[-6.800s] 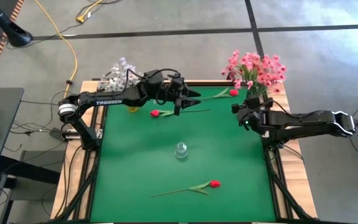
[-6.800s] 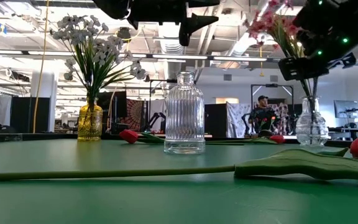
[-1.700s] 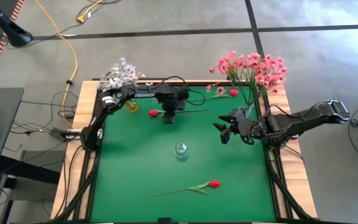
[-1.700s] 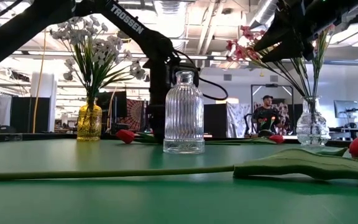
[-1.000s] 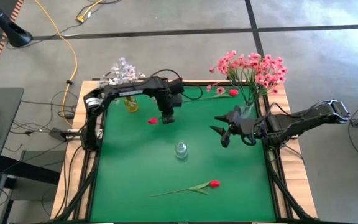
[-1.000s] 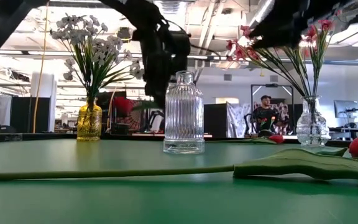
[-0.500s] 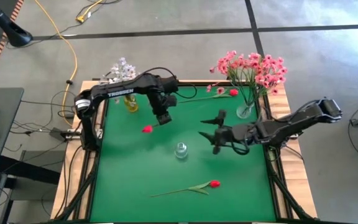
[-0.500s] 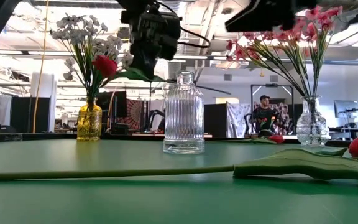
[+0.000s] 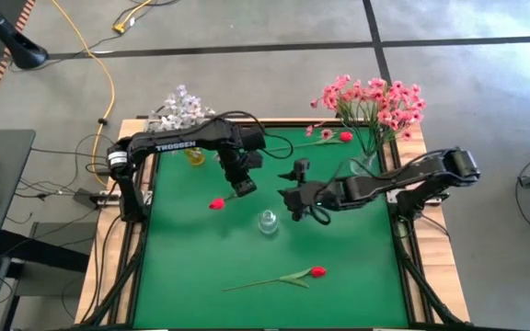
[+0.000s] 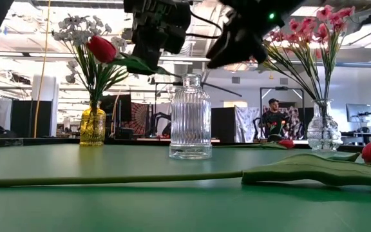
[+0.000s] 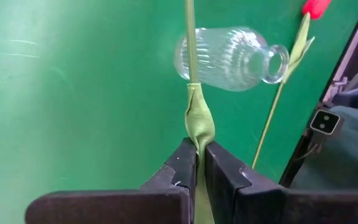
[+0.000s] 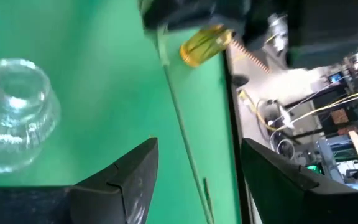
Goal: Sort flowers into vase by color
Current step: Put the middle red flower into the bottom transparent vase
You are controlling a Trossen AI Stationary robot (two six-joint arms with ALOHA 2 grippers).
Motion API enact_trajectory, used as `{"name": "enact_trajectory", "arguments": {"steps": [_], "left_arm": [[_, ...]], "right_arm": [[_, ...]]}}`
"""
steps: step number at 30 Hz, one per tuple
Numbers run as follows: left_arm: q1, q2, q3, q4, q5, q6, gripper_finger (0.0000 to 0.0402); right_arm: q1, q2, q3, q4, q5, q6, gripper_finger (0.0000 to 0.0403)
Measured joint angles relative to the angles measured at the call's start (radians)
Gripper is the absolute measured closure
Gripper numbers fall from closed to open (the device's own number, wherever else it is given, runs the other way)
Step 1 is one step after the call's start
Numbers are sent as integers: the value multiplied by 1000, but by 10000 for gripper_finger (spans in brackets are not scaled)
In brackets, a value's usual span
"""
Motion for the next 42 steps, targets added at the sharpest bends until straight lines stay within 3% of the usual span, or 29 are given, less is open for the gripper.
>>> {"name": "enact_trajectory", "arguments": {"steps": [17, 21, 33, 38, 42], "left_arm": [[-23, 0, 0, 20, 18, 11, 391], [-23, 0, 0, 20, 24, 28, 391], [-23, 0, 0, 20, 67, 124, 391], [-23, 0, 0, 20, 36, 185, 371], [-24, 0, 0, 21, 27, 249, 322]], "right_arm": [[-27, 113, 40, -67, 31, 0, 158], [-27, 113, 40, -69, 31, -5, 198], [-24, 113, 40, -100, 27, -8, 373], [-18, 113, 40, -100, 23, -7, 379], [-14, 113, 54, -128, -93, 54, 379]]}}
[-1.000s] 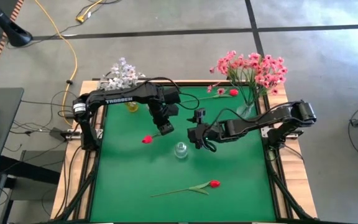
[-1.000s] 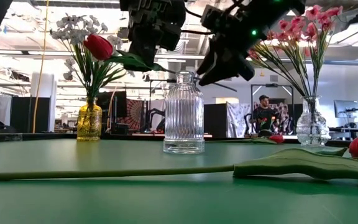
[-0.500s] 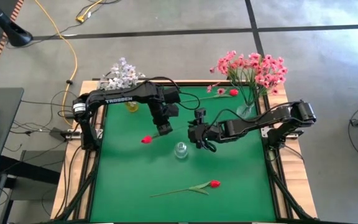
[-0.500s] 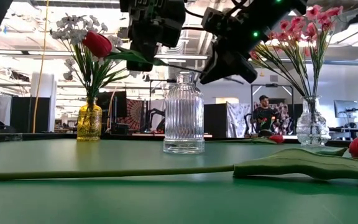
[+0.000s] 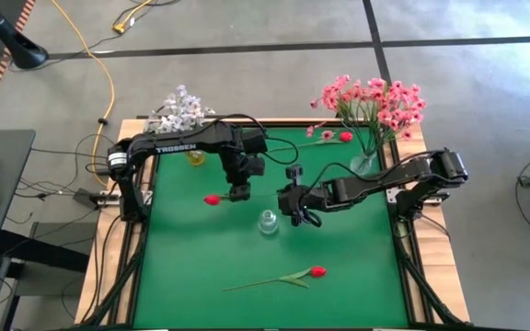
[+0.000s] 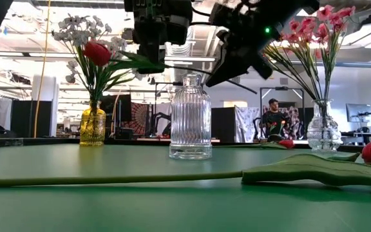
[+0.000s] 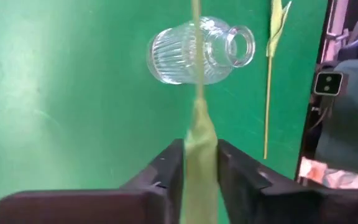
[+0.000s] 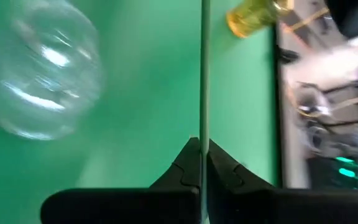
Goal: Sort flowers into vase by color
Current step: Put the middle red flower into the bottom transparent vase
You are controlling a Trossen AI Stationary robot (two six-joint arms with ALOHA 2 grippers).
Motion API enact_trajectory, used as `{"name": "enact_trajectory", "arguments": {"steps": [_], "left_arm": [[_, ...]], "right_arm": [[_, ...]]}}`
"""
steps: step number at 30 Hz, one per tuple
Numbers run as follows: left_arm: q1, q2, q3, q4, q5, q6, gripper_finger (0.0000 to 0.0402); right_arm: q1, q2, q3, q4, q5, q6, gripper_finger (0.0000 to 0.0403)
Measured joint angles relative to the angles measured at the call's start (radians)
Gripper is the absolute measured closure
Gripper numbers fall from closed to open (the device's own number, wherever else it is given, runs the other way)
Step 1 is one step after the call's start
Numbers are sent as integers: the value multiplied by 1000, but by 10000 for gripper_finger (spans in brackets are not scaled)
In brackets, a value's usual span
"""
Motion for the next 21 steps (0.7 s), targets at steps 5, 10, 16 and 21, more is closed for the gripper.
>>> {"name": "enact_trajectory", "arguments": {"steps": [5, 10, 16, 21], "left_arm": [[0, 0, 0, 14, 64, 85, 251], [4, -2, 5, 58, 118, 139, 205], [28, -28, 139, 102, 111, 175, 196], [56, -99, 281, 185, 53, 193, 196]], "right_arm": [[1, -1, 32, -71, -79, 56, 379], [3, -1, 68, -130, -140, 75, 379], [3, -57, 79, -170, -172, 78, 379], [0, -160, 79, -197, -180, 79, 379]]}}
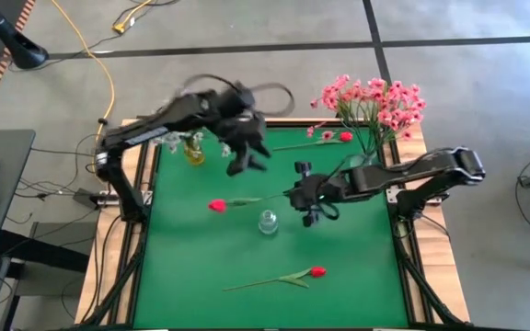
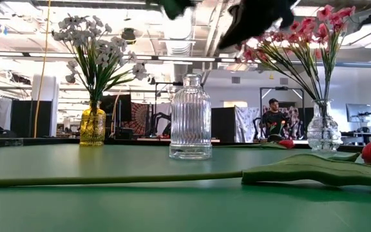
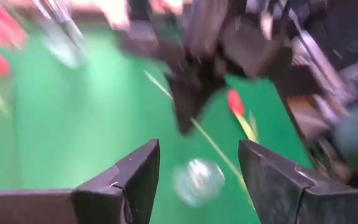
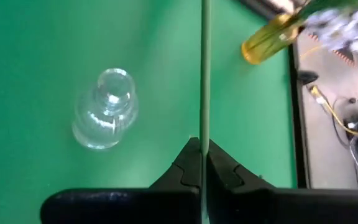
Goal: Sort flowers into vase by color
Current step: Put the middle red flower into the bottom transparent vase
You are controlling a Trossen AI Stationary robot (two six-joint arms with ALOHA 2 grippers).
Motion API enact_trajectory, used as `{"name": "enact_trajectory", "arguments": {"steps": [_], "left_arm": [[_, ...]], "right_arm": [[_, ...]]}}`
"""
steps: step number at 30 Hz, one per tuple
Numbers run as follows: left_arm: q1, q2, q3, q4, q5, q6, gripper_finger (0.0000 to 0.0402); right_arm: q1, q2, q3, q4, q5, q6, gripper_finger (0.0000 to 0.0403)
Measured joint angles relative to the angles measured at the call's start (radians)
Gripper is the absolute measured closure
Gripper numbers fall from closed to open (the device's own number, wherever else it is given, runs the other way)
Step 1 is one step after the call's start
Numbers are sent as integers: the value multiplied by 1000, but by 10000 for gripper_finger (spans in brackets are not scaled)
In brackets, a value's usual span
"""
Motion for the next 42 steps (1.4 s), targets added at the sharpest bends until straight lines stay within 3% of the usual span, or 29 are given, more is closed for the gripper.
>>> {"name": "enact_trajectory", "arguments": {"steps": [8, 13, 17, 23, 27, 42], "left_arm": [[-12, -212, 16, 224, -159, 44, 196], [-15, -335, -63, 308, -197, 68, 196], [-31, -428, -236, 480, -201, 6, 196], [-119, -524, -617, 996, -211, -141, 196], [-174, -527, -755, 1222, -250, -151, 196], [-210, -508, -781, 1199, -307, -298, 196]], "right_arm": [[-20, -187, 1, 43, -160, 86, 379], [-16, -239, 1, 221, -282, 122, 379], [-19, -225, 1, 429, -349, 172, 377], [-41, -144, 1, 672, -412, 249, 379], [-60, -77, 1, 784, -440, 332, 379], [-121, 0, 0, 862, -380, 410, 379]]}}
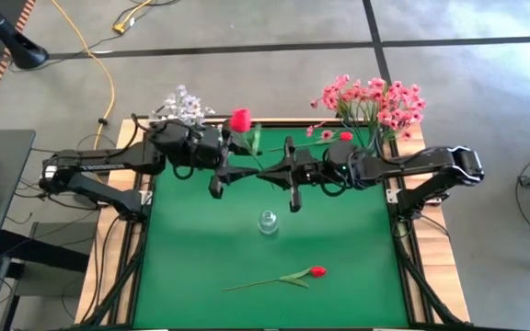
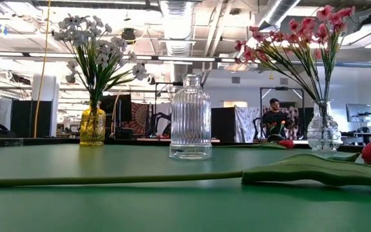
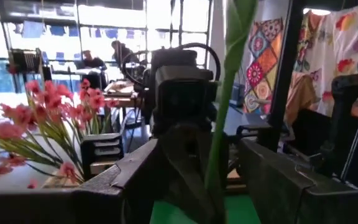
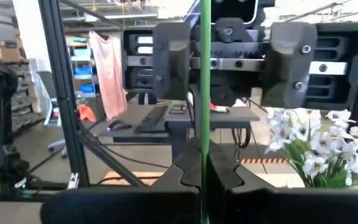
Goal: Sort flowers into vase by color
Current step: Put the middle red flower into the bottom transparent vase
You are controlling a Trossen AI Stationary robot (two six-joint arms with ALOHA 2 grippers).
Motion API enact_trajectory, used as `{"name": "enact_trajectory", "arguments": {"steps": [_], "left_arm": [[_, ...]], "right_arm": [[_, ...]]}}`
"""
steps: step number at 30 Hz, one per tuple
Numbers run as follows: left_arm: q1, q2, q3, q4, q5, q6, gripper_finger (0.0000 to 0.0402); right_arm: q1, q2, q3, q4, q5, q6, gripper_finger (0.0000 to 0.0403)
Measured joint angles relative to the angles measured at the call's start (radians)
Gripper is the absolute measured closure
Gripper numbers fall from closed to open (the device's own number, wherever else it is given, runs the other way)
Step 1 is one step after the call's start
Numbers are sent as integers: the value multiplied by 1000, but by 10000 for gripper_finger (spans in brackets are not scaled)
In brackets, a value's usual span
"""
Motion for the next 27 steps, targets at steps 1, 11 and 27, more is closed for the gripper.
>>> {"name": "enact_trajectory", "arguments": {"steps": [1, 11, 27], "left_arm": [[-3, 0, 0, 5, -8, -9, 196], [-6, 13, 1, 25, -60, -29, 204], [-6, 14, 1, 6, -52, 3, 394]], "right_arm": [[-3, 9, 0, 8, 0, 1, 379], [-16, 31, 0, 5, 3, -12, 379], [-29, 30, 0, 2, 24, -18, 344]]}}
